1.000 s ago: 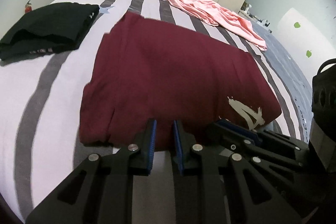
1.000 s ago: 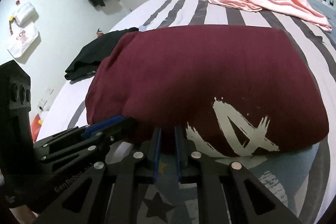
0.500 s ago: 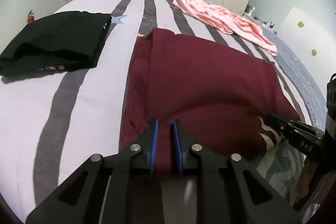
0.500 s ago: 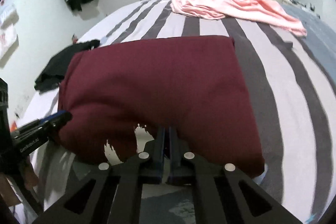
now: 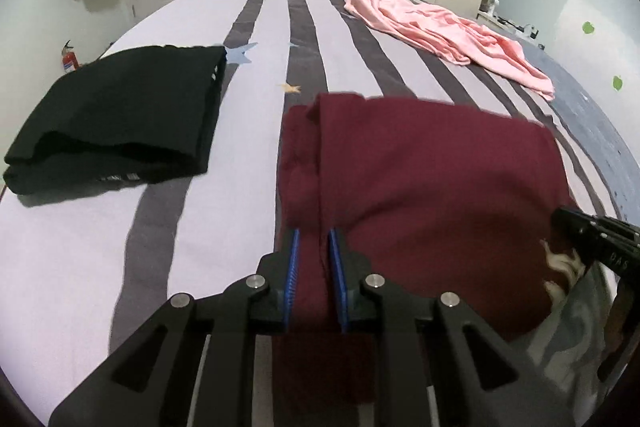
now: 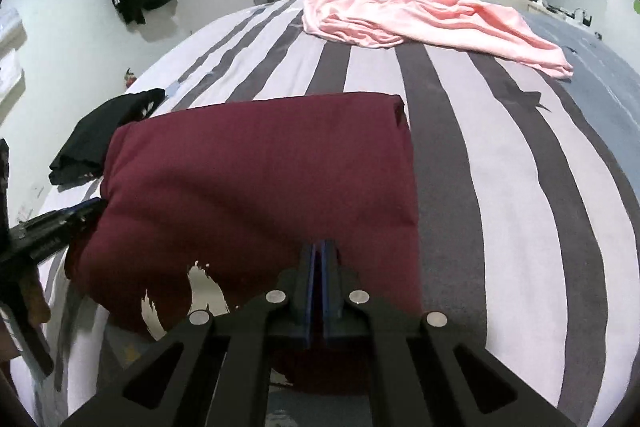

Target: Fold clothes

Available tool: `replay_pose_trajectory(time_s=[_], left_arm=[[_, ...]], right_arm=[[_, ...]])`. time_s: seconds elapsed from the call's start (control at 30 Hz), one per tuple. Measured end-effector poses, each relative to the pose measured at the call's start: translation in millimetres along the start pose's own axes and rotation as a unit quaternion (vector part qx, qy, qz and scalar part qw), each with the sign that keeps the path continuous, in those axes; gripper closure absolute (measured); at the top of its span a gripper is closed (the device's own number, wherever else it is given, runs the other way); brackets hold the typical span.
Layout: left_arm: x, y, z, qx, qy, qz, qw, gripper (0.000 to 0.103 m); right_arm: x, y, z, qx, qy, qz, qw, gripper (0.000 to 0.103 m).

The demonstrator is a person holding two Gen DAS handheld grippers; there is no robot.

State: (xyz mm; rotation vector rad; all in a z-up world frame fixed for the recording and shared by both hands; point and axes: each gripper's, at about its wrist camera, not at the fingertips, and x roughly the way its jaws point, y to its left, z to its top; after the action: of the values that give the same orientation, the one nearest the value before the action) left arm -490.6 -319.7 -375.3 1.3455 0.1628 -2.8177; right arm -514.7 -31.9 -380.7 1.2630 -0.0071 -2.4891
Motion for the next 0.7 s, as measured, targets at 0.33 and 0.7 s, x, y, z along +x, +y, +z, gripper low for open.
replay_pose_trajectory(time_s=[0.33,0.7], left_arm=[[-10,-34,66,0.009,-0.073,-0.038,0.9966,0.088],[59,-43,67,0.025,-0.024,-0.01,0.9993,0.089]], right_arm=[[-7,16,72,-0.016,-0.062,0.022,0.998,0.098],[60,24,72,-0.039,-0.016,0.032,0.999,0.098]])
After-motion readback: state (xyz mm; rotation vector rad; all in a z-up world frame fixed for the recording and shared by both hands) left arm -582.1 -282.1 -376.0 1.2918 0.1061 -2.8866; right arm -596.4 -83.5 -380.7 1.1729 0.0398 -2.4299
